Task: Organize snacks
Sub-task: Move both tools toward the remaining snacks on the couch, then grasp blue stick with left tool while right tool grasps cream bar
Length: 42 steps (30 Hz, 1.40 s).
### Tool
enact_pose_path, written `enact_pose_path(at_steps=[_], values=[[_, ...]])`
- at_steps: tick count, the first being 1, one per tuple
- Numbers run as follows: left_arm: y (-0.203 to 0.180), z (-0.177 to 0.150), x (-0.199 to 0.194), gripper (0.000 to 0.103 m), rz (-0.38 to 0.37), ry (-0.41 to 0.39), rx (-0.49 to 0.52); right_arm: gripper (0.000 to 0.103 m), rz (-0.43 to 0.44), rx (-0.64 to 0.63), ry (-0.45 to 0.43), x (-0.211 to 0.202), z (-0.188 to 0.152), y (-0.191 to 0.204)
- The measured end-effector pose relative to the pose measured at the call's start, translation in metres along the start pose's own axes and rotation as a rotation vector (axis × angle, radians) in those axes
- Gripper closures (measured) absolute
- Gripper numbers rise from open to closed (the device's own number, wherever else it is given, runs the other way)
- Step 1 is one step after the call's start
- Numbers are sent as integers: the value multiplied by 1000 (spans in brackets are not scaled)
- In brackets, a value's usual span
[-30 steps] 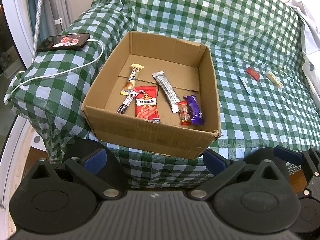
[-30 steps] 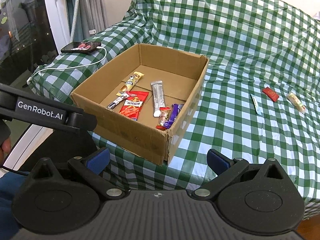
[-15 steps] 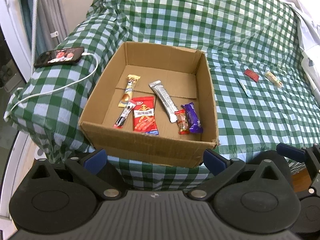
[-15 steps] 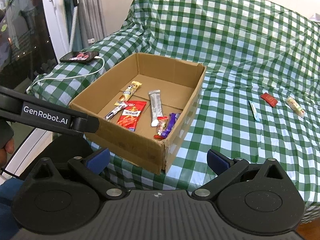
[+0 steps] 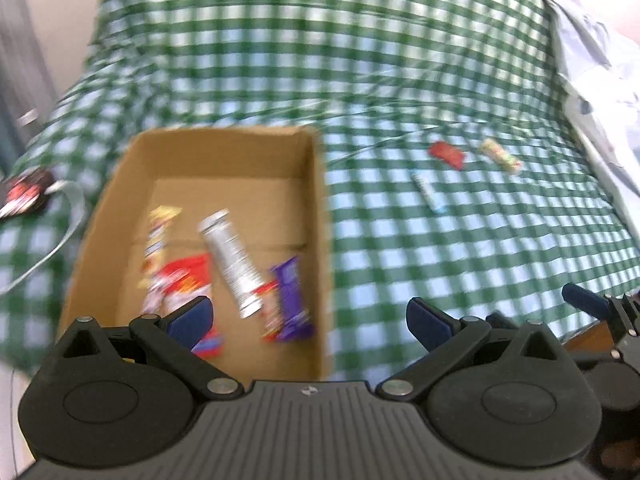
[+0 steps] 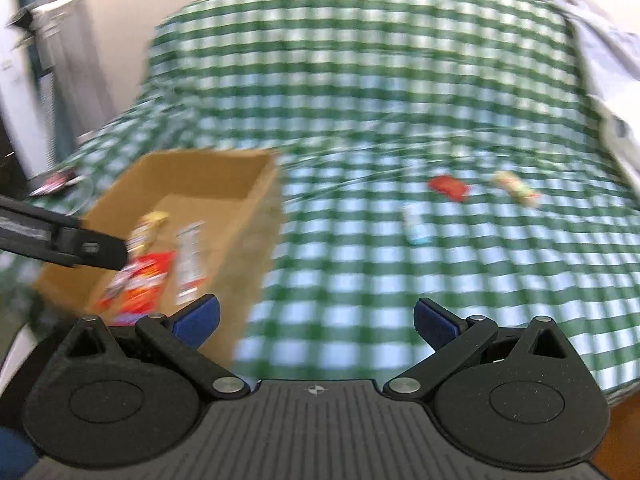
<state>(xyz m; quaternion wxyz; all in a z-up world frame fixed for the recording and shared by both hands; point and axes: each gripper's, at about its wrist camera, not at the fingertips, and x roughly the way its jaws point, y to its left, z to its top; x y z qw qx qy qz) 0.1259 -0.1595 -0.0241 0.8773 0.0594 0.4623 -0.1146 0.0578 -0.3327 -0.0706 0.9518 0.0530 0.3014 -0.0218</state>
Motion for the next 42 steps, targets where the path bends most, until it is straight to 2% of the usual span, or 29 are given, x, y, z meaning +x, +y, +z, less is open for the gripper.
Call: enact_pose_path(at_steps=[5, 11, 14, 17, 20, 25, 28, 30, 31, 32, 33, 34, 35, 38, 42], values=[[-54, 56, 50, 0, -82, -1, 45, 1, -141, 104, -35, 32, 23, -88], [-108, 105, 160, 0, -93, 100, 13, 1, -214, 219, -41, 99, 40, -173], [-130, 120, 227, 0, -68, 171, 8, 1, -215, 211, -35, 145, 48, -201], [-148, 129, 288, 0, -45, 261, -4, 1, -210, 145, -16, 195, 59, -227], [-164, 139, 336, 0, -46, 299, -5, 1, -273, 108, -44, 241, 76, -265], [-177, 148, 394, 0, -47, 373, -18, 1, -308, 63, -27, 319, 106, -326], [-182, 155, 401, 1, -17, 343, -16, 1, -289, 63, 67, 372, 117, -351], [-185, 156, 399, 14, 23, 318, 3, 1, -295, 88, 108, 399, 119, -366], [-188, 156, 394, 38, 33, 294, 18, 2, -262, 97, 83, 402, 118, -372], [-190, 156, 385, 97, 9, 264, 40, 13, -243, 95, 68, 402, 118, -373], [-190, 157, 380, 97, -31, 266, 49, 44, -226, 75, 50, 398, 117, -370], [-187, 157, 377, 97, -72, 297, 20, 61, -219, 50, 39, 392, 117, -365], [-185, 156, 373, 98, -103, 310, 0, 65, -218, 45, 52, 387, 115, -360], [-180, 154, 347, 98, -135, 267, 16, 65, -216, 53, 69, 369, 105, -349], [-166, 151, 292, 98, -173, 204, 25, 65, -208, 125, 11, 315, 101, -335]])
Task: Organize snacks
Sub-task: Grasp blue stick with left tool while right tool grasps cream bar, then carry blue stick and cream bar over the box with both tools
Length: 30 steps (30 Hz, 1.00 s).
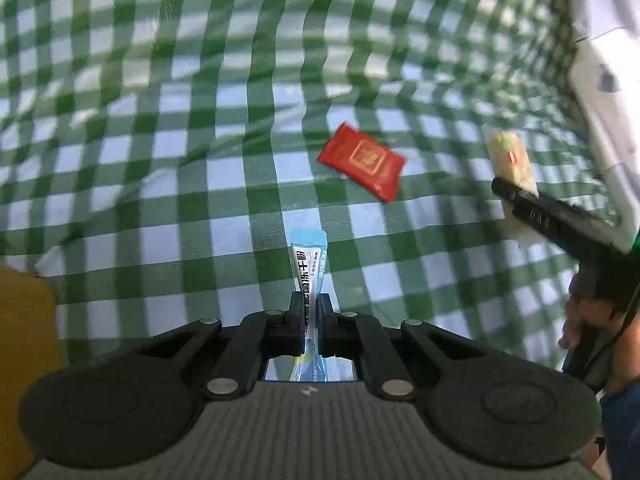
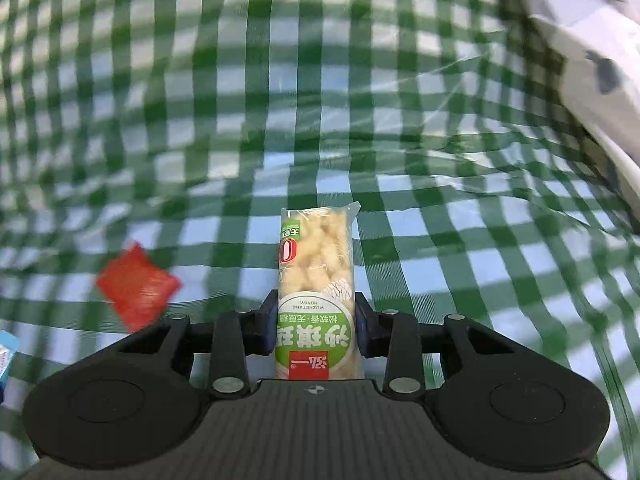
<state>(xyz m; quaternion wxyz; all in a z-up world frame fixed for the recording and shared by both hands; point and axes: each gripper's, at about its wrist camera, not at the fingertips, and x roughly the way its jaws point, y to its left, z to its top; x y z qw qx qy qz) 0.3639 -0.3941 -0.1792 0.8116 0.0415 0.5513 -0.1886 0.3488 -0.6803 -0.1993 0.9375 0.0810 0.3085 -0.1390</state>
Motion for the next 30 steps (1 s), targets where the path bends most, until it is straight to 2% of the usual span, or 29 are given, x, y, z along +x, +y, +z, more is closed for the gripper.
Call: enact_pose_path(at_steps=[3, 8, 13, 16, 20, 23, 30], values=[[4, -20, -48, 98, -7, -55, 16, 65, 25, 7, -52, -48, -7, 14], [31, -79, -128, 98, 9, -83, 34, 65, 98, -22, -94, -147, -43, 73], [69, -146, -190, 98, 48, -67, 18, 65, 203, 47, -7, -234, -102, 139], [98, -183, -220, 98, 77, -66, -20, 65, 288, 35, 51, -276, -133, 185], [138, -225, -254, 98, 124, -80, -80, 65, 381, -42, 78, -322, -153, 242], [161, -251, -277, 98, 152, -119, -114, 65, 425, -110, 67, -349, -158, 278], [217, -283, -318, 97, 182, -205, -196, 65, 422, -182, 16, -382, -147, 315]])
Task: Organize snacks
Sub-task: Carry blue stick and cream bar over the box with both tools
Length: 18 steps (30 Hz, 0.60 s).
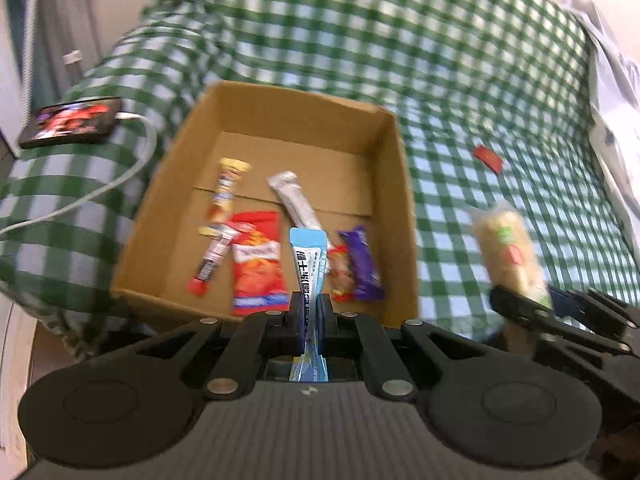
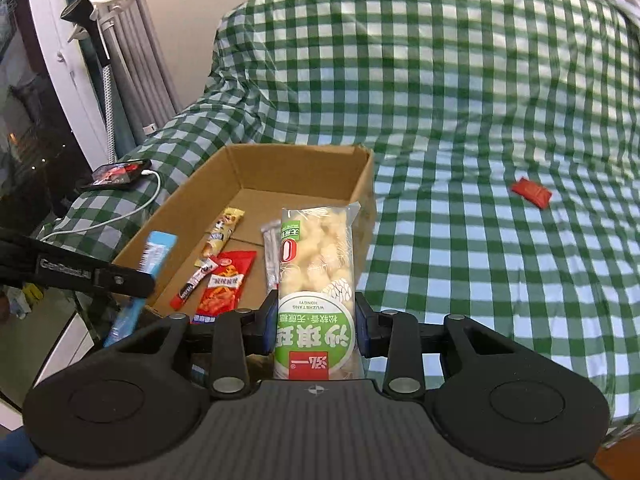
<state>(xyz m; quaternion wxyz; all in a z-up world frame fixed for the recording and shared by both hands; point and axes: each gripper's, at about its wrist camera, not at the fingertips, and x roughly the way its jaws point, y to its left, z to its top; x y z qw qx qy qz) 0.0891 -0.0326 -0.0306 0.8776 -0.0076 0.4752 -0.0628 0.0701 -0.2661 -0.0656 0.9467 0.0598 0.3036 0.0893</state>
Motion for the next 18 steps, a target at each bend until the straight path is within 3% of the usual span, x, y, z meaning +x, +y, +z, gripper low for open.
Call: enact_pose_path(at_steps=[8, 18], values=[[44, 42, 9, 97, -3, -51, -28, 65, -51, -16, -41, -2, 20, 21], [48, 93, 79, 97, -35, 10, 31, 65, -71, 9, -6, 53, 59, 7]])
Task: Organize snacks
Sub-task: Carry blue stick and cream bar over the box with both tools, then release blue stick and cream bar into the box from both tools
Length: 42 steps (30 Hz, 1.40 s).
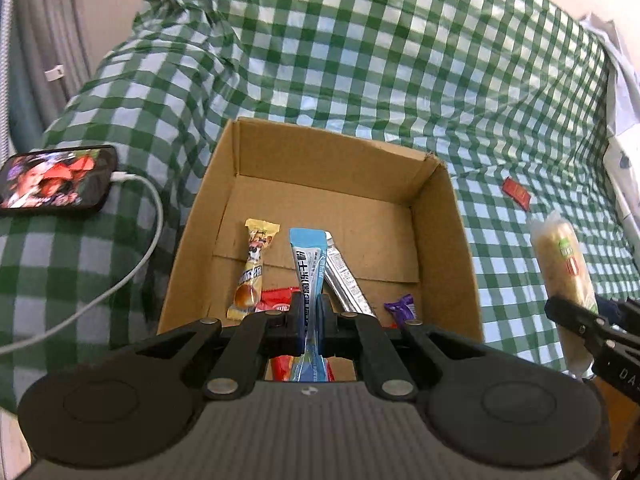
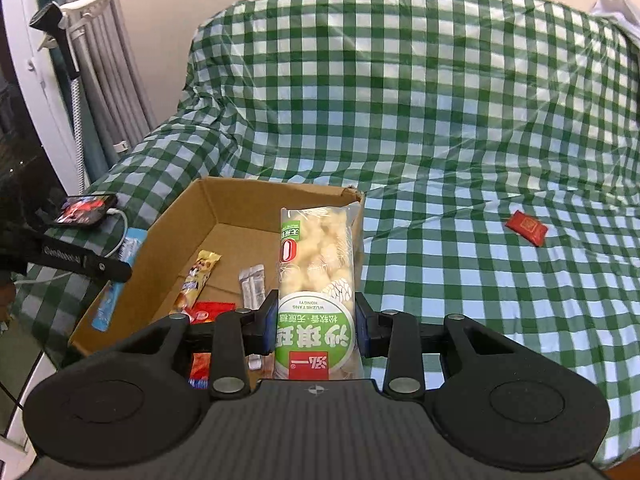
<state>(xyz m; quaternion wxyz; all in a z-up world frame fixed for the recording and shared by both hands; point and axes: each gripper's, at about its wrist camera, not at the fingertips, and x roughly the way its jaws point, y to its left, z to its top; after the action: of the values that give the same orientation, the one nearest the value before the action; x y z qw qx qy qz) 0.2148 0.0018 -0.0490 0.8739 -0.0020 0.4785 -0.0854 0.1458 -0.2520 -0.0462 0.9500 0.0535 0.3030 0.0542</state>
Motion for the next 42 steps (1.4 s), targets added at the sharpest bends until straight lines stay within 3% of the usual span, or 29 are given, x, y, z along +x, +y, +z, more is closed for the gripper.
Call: enact_pose_path(at_steps=[9, 27, 37, 42], values=[[-3, 3, 20, 97, 3, 31, 4, 65, 40, 19, 36, 33, 2, 3], [-23, -39, -46, 97, 66, -18, 35, 65, 99, 8, -23, -25, -29, 8], [1, -40, -43, 97, 53, 8, -11, 65, 94, -37, 10, -22, -28, 23], [-5, -38, -53, 97, 65, -21, 21, 65, 105, -59, -9, -20, -23, 32]])
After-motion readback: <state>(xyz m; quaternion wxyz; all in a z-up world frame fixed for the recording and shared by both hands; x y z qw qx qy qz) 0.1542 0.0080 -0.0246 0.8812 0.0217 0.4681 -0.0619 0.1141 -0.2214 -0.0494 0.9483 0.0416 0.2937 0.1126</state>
